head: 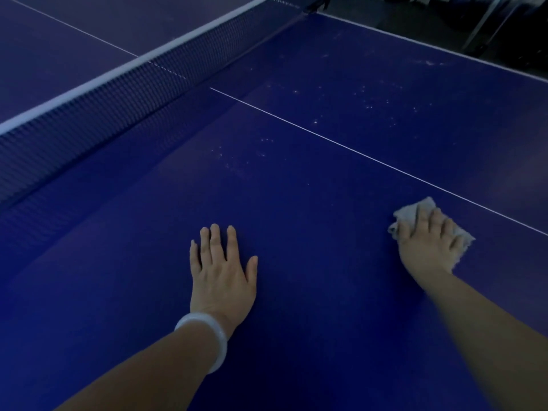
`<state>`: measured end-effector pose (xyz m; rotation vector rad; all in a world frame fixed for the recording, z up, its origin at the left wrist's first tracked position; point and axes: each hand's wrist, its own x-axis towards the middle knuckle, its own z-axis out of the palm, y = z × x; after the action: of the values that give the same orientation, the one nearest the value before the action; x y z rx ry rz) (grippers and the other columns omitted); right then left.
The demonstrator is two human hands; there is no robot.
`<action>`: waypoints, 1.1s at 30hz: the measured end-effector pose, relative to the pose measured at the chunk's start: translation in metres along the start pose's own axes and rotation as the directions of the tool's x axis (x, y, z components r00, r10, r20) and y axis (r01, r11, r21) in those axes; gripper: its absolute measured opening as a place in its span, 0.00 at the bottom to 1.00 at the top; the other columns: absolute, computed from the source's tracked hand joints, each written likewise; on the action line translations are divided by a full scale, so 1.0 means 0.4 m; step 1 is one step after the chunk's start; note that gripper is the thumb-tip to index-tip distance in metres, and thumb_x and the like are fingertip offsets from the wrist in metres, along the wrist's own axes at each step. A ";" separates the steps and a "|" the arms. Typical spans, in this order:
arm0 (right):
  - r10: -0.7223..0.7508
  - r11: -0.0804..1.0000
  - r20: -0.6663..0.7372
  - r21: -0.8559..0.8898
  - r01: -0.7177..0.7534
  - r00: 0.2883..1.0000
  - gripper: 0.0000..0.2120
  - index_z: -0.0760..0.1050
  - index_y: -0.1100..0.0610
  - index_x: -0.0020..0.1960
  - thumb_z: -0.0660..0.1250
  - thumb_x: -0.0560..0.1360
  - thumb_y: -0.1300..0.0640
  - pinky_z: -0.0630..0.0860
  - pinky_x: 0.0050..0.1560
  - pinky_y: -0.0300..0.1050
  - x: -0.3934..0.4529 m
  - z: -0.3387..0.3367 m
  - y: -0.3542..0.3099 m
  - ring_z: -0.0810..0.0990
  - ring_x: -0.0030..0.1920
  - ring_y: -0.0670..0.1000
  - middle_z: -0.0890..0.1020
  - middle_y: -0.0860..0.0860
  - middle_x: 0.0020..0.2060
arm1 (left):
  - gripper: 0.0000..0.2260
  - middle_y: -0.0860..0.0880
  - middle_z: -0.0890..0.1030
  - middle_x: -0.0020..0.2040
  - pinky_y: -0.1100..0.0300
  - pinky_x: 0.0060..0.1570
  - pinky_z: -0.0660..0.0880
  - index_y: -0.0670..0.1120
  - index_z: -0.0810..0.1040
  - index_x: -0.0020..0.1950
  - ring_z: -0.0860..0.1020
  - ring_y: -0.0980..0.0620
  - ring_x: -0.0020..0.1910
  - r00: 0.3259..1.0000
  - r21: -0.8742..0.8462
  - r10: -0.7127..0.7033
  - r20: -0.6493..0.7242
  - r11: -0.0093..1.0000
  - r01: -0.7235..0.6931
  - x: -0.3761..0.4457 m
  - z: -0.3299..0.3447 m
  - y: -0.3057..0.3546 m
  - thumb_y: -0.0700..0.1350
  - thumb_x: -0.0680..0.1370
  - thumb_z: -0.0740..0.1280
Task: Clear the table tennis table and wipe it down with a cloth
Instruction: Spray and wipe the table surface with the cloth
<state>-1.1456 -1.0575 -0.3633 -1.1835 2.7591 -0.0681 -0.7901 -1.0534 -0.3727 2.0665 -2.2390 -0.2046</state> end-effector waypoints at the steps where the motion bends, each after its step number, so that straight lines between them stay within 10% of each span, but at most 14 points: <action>1: 0.044 0.999 0.017 0.003 -0.044 0.999 0.31 0.43 0.51 0.80 0.42 0.81 0.39 0.45 0.75 0.65 0.006 -0.004 -0.035 0.45 0.78 0.59 0.47 0.55 0.79 | 0.33 0.41 0.47 0.79 0.45 0.76 0.39 0.46 0.45 0.80 0.41 0.44 0.78 1.000 -0.003 -0.001 0.000 1.000 0.001 0.000 0.000 0.000 0.62 0.79 0.40; 4: -0.269 0.963 -0.004 -0.039 0.268 0.963 0.30 0.43 0.52 0.80 0.48 0.82 0.43 0.48 0.75 0.65 -0.044 0.013 -0.167 0.50 0.78 0.60 0.50 0.56 0.79 | 0.33 0.42 0.46 0.80 0.45 0.76 0.39 0.47 0.44 0.80 0.41 0.44 0.78 1.000 -0.002 -0.004 0.006 1.000 0.004 -0.002 -0.006 0.002 0.63 0.79 0.39; 8: -0.745 0.656 0.119 -0.047 0.753 0.656 0.31 0.41 0.46 0.79 0.37 0.79 0.37 0.36 0.76 0.59 -0.133 0.027 -0.186 0.40 0.79 0.51 0.44 0.47 0.79 | 0.33 0.42 0.46 0.80 0.46 0.76 0.40 0.47 0.45 0.80 0.41 0.45 0.78 1.000 -0.020 -0.004 0.006 1.000 0.004 -0.003 -0.013 0.004 0.63 0.79 0.41; 13: -0.237 0.967 0.029 -0.087 0.239 0.971 0.30 0.42 0.47 0.80 0.39 0.80 0.39 0.41 0.75 0.66 -0.026 -0.018 0.062 0.46 0.79 0.56 0.48 0.52 0.79 | 0.32 0.41 0.48 0.79 0.46 0.76 0.40 0.47 0.48 0.80 0.43 0.45 0.78 1.000 -0.029 -0.003 -0.005 1.000 0.003 -0.004 -0.009 0.004 0.62 0.80 0.43; 16: 0.025 0.998 -0.009 -0.051 -0.025 1.000 0.31 0.42 0.50 0.80 0.37 0.80 0.39 0.44 0.74 0.67 -0.099 -0.006 0.087 0.45 0.78 0.58 0.47 0.54 0.79 | 0.33 0.41 0.49 0.79 0.46 0.76 0.41 0.46 0.49 0.80 0.44 0.44 0.78 1.000 -0.018 -0.006 -0.009 1.000 0.006 -0.004 -0.008 0.004 0.63 0.79 0.43; 18: -0.095 0.993 -0.041 -0.078 0.091 0.995 0.30 0.43 0.52 0.80 0.39 0.81 0.42 0.45 0.74 0.68 -0.192 0.019 0.015 0.49 0.78 0.60 0.50 0.56 0.79 | 0.33 0.41 0.49 0.79 0.46 0.77 0.41 0.46 0.49 0.80 0.44 0.44 0.79 1.000 -0.012 -0.010 -0.011 1.000 0.009 -0.005 -0.011 0.008 0.63 0.79 0.42; 24: -0.799 0.595 0.053 -0.072 0.801 0.599 0.28 0.50 0.49 0.80 0.44 0.82 0.40 0.48 0.76 0.62 -0.365 0.053 -0.092 0.48 0.79 0.54 0.54 0.50 0.79 | 0.33 0.42 0.48 0.79 0.46 0.77 0.41 0.47 0.48 0.80 0.43 0.45 0.79 1.000 -0.011 -0.021 0.003 1.000 0.021 -0.006 -0.017 0.010 0.63 0.79 0.41; 29: -0.168 0.981 -0.028 -0.100 0.165 0.985 0.29 0.40 0.50 0.80 0.40 0.81 0.43 0.49 0.75 0.66 -0.245 0.008 0.133 0.48 0.78 0.57 0.48 0.54 0.79 | 0.32 0.42 0.46 0.80 0.46 0.76 0.39 0.47 0.45 0.80 0.41 0.45 0.78 0.999 -0.012 -0.025 0.036 1.000 0.026 -0.007 -0.026 0.012 0.62 0.80 0.43; 33: 0.088 0.996 -0.027 -0.015 -0.088 0.996 0.33 0.40 0.50 0.80 0.30 0.78 0.39 0.44 0.76 0.64 -0.343 0.013 0.055 0.43 0.79 0.56 0.44 0.53 0.79 | 0.32 0.42 0.44 0.79 0.45 0.76 0.39 0.47 0.42 0.79 0.40 0.44 0.78 0.998 0.004 -0.022 0.064 1.000 0.022 -0.008 -0.031 0.014 0.62 0.79 0.40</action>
<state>-1.0669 -0.9430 -0.3556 -1.0707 2.8356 -0.0519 -0.7934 -1.0503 -0.3596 2.1163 -2.2551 -0.2724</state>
